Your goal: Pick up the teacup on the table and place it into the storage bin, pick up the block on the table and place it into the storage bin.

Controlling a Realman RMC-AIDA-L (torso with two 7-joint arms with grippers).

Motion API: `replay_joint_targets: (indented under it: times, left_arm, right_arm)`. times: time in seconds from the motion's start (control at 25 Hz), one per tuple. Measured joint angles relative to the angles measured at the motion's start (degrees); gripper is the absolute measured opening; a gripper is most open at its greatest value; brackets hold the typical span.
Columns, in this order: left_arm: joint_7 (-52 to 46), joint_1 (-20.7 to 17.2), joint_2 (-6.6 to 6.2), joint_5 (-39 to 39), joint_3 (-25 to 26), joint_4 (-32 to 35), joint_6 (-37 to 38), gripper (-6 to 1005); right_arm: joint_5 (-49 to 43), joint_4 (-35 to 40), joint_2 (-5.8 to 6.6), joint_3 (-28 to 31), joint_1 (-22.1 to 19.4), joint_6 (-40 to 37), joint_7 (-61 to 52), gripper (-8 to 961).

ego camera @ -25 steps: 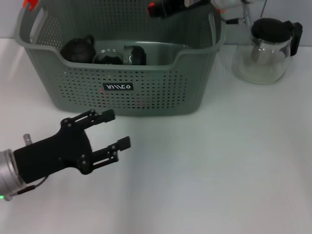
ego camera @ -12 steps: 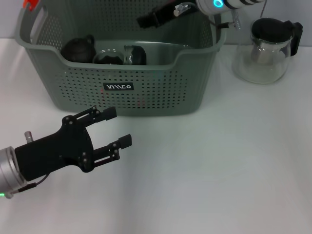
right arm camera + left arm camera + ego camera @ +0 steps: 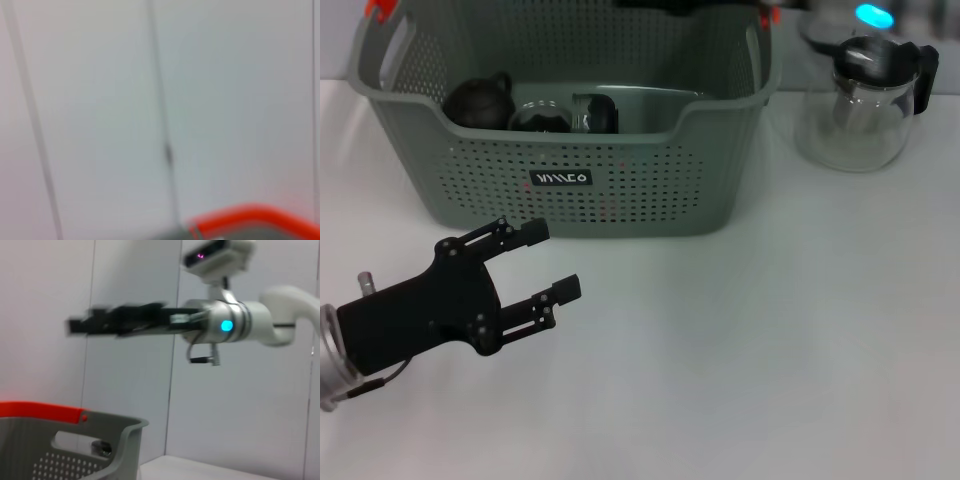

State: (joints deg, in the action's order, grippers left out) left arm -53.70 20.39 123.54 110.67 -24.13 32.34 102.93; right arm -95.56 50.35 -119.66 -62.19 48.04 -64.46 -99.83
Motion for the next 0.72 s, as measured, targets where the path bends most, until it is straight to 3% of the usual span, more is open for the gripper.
replay_joint_targets:
  times: [0.08,0.12,0.16,0.2,0.52,0.72]
  left_arm:
    - [-0.01,-0.15,-0.23,0.00,-0.01,0.00,0.66,736]
    - [-0.08,-0.53,-0.84,0.00,-0.01,0.11,1.99,736]
    - [-0.08,-0.53,-0.84,0.00,-0.01,0.11,1.99,736]
    - [-0.87,-0.75,-1.50,0.04,-0.02,0.57,3.54,736]
    - [-6.04,-0.72,-3.54,1.95,-0.08,3.62,8.41,737]
    - [-8.31,0.22,-4.83,5.80,-0.08,6.30,11.48,738]
  right_arm:
    - [8.02,3.12,0.33,0.20,-6.16,-5.91,5.77,749]
    - [11.23,5.47,0.50,1.11,-11.76,-11.14,9.57,748]
    - [11.64,6.07,0.49,1.75,-13.80,-13.59,11.19,748]
    - [11.64,6.07,0.49,1.75,-13.80,-13.59,11.19,747]
    - [11.61,3.21,-0.03,8.78,-25.88,-36.66,25.16,744]
    - [5.92,-4.49,-0.19,9.00,-30.53,-39.26,37.21,744]
